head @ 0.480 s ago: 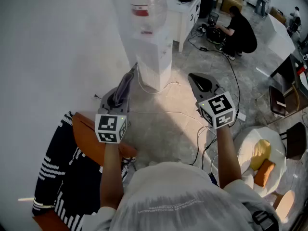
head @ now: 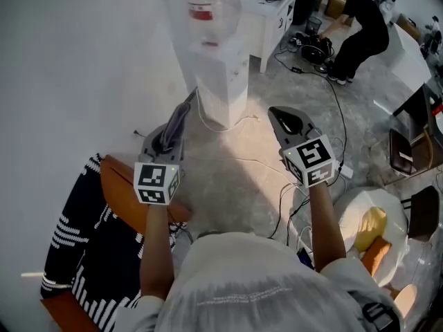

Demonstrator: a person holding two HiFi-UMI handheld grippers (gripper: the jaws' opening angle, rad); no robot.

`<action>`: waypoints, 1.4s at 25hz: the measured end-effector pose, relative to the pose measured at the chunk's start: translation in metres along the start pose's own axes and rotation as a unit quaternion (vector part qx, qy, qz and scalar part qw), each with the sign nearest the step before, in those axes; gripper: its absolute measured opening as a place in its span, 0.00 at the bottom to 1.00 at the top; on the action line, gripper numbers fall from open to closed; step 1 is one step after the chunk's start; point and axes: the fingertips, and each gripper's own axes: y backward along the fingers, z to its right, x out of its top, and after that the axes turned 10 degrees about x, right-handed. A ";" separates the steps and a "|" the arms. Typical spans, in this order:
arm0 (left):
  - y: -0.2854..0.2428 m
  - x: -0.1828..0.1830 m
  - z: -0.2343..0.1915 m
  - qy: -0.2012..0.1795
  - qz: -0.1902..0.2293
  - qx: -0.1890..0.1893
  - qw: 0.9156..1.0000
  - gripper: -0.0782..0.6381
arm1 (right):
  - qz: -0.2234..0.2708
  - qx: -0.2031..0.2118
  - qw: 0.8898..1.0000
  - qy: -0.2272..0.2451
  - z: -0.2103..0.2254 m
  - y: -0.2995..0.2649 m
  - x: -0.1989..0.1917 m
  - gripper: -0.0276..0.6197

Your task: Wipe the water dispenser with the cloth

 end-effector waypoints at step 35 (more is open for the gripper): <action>-0.300 -0.079 -0.208 0.052 -0.041 -0.016 0.998 0.21 | -0.042 -0.012 0.997 -0.057 0.138 -0.307 -0.006 0.07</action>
